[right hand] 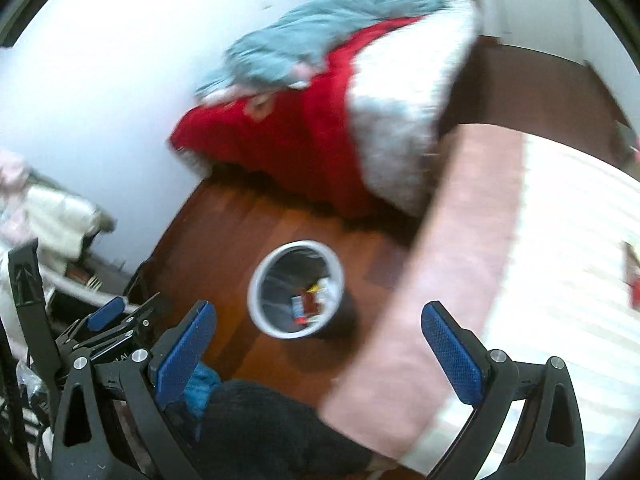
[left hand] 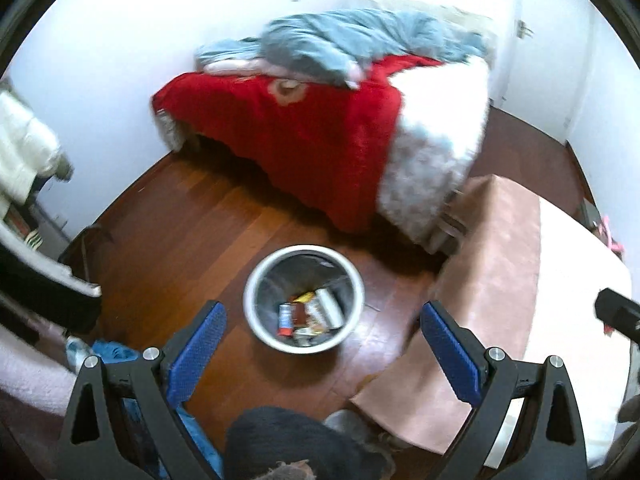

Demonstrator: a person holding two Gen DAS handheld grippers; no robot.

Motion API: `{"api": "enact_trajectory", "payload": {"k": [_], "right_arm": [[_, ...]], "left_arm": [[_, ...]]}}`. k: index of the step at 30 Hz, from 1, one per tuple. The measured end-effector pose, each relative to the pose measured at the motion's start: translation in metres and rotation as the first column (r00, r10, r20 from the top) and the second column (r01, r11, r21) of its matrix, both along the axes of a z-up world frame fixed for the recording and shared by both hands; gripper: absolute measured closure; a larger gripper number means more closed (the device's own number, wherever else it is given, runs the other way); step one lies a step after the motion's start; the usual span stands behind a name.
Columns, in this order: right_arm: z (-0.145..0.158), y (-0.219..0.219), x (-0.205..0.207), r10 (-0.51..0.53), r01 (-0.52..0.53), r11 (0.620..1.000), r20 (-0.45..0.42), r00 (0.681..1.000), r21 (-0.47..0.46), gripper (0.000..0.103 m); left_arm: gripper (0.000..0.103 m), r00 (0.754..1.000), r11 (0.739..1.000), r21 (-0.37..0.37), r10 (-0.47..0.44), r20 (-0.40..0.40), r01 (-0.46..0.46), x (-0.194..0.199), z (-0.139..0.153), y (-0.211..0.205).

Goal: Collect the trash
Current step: 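Move both open tools back toward the table, then grasp the red wrapper with the right tool while the left tool grasps the yellow item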

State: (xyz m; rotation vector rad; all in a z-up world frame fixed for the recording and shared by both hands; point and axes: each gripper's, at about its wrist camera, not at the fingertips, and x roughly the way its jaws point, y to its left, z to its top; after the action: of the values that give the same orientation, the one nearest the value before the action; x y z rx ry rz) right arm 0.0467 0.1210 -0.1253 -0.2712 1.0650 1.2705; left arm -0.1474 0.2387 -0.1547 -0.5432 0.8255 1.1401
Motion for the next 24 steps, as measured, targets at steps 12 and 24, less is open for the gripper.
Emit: {"api": "enact_trajectory", "payload": {"k": [12,24], "right_arm": [[-0.097,-0.139,0.262,-0.481,0.488,0.834,0.094,0.872,-0.259,0.000],[-0.181,-0.151,0.370,-0.540,0.519,0.790,0.030,0.841,-0.324,0.067]], "left_arm": [[0.003,0.943,0.944,-0.151,-0.311,-0.119,0.292,0.245,-0.093,-0.051],[0.003,0.856,0.881,-0.179,-0.469,-0.217,0.438,0.376,-0.126,-0.089]]}}
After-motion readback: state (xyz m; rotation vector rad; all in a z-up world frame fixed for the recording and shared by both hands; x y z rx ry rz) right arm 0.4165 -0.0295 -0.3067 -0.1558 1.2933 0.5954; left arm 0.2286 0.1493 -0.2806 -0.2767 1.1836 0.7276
